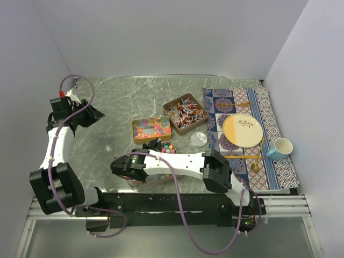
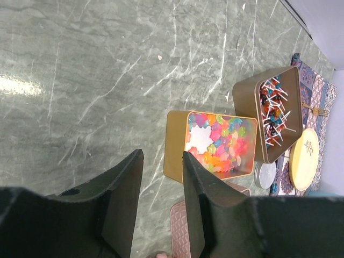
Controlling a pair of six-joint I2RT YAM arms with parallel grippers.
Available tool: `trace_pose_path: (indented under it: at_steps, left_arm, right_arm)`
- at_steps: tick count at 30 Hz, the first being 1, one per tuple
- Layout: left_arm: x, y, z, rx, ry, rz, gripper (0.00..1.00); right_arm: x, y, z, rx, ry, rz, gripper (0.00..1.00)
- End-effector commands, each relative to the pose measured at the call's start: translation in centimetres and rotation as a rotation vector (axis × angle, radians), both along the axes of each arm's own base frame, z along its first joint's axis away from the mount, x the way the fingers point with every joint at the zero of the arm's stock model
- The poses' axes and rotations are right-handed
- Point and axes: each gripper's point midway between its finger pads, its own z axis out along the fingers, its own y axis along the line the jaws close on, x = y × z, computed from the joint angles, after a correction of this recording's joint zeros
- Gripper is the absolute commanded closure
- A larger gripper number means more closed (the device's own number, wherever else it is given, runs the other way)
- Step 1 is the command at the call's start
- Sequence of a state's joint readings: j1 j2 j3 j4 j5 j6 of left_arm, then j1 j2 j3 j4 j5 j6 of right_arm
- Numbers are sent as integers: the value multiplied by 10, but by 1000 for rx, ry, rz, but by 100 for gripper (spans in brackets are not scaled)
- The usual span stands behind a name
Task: Pack the candies
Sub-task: Place the fake candies in the packing bottle, then place the spatula at the center of the board.
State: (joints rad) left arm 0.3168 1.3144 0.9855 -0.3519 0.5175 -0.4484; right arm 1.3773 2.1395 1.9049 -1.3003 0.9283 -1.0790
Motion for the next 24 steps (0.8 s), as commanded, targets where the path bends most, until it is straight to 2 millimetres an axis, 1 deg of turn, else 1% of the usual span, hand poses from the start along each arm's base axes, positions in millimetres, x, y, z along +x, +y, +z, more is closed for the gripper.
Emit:
trace_pose_path:
  at_steps: [1,3,4,5,6,7,10,11,13,14,16,17,18,19,20,21,22,23,24]
  left_arm:
    - [0,5,17,42,-66,10,58]
    - [-1,5,17,45,-67,15,58]
    - [-2,5,17,44,-64,16,58]
    - [-3,5,19,44,-65,14,58]
    - [-3,5,20,45,-67,14,58]
    - [-2,5,23,47,-72,14,58]
    - [-2,7,29,49,-72,26,58]
    - [-2,7,31,50,-74,30,57]
    - [-4,6,33,48,-68,28,58]
    - [-5,7,32,55,-64,23,58]
    - [-8,5,28,52,-40,14,58]
    - [-9,6,25,56,-30,9,58]
    - [-10,5,22,55,-21,5,58]
    - [-10,4,17,48,-8,0,58]
    - [-11,3,15,47,-6,-3,59]
    - [-11,3,13,43,-3,-5,59]
    - [-11,-1,10,21,-5,-11,59]
    - [-11,-6,11,1,-16,-34,59]
    - [-10,-11,14,-19,-36,-61,59]
  right_arm:
    - [2,-7,41,-121,-79,80,100]
    - [2,-6,43,-116,-82,79,100]
    - [1,-5,49,-95,-80,74,100]
    - [3,-4,49,-85,-75,62,100]
    - [5,-7,52,-81,-69,45,100]
    - [12,-8,62,-33,-75,15,100]
    - [27,-16,75,47,-72,-38,100]
    - [39,-25,77,76,-68,-84,100]
    - [51,-36,78,174,-52,-165,100]
    - [61,-49,73,228,-12,-228,100]
    - [66,-65,61,347,33,-347,100]
    - [69,-78,50,426,116,-426,100]
    - [68,-84,45,488,160,-483,100]
    - [66,-93,35,576,195,-589,100]
    - [53,-93,26,669,331,-654,100]
    - [62,-110,20,766,346,-790,100]
    - [55,-118,7,777,411,-855,100]
    - [44,-120,6,834,501,-888,100]
    - [49,-135,2,867,497,-947,100]
